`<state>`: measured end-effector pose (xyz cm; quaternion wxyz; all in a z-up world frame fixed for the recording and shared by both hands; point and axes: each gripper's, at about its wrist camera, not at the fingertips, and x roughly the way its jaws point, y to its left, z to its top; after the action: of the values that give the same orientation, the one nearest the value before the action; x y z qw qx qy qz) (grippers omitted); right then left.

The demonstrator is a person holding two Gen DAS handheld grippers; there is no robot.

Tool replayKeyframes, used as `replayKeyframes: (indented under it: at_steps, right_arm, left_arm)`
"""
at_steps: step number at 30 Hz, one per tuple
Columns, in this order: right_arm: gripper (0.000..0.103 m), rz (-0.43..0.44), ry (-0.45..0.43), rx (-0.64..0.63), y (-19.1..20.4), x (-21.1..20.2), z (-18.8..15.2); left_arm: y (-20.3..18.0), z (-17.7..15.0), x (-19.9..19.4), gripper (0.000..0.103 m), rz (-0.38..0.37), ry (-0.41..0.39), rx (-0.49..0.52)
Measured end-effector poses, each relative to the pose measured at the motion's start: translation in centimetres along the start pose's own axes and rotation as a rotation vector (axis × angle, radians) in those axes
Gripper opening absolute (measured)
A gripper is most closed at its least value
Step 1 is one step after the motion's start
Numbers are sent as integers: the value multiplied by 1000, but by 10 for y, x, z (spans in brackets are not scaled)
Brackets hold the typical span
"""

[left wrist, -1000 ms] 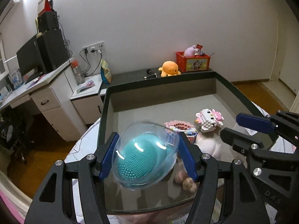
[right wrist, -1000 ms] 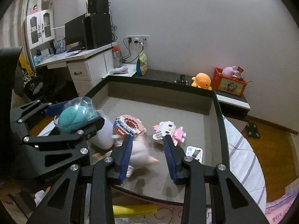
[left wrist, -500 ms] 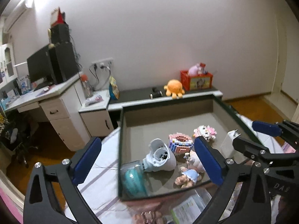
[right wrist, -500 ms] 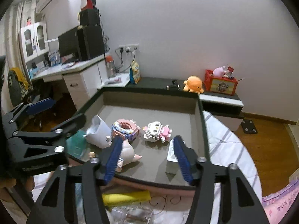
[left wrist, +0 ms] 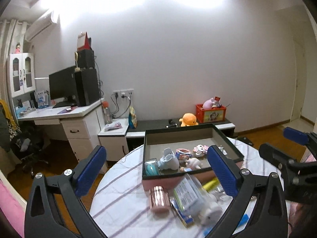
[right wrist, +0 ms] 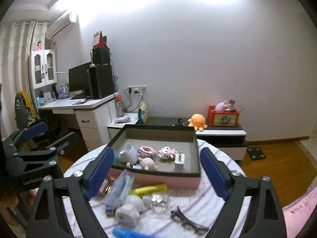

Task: Organize rigid objects
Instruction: 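Withdraw both open tools from the pink box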

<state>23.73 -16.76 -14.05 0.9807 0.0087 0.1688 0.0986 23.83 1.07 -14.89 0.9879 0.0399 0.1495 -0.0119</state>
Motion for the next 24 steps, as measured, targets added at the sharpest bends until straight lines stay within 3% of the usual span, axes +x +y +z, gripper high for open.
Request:
replayKeyframes:
  at_steps: [8,24]
  right_arm:
    - [103,-10,-67,6,9,-56,-12]
    - [103,-39,-120,4,17,-100,-25]
  left_arm:
    - [-13,-12,-54,103,-1,-21,6]
    - [-20,-11,-88,103,22,-75,11]
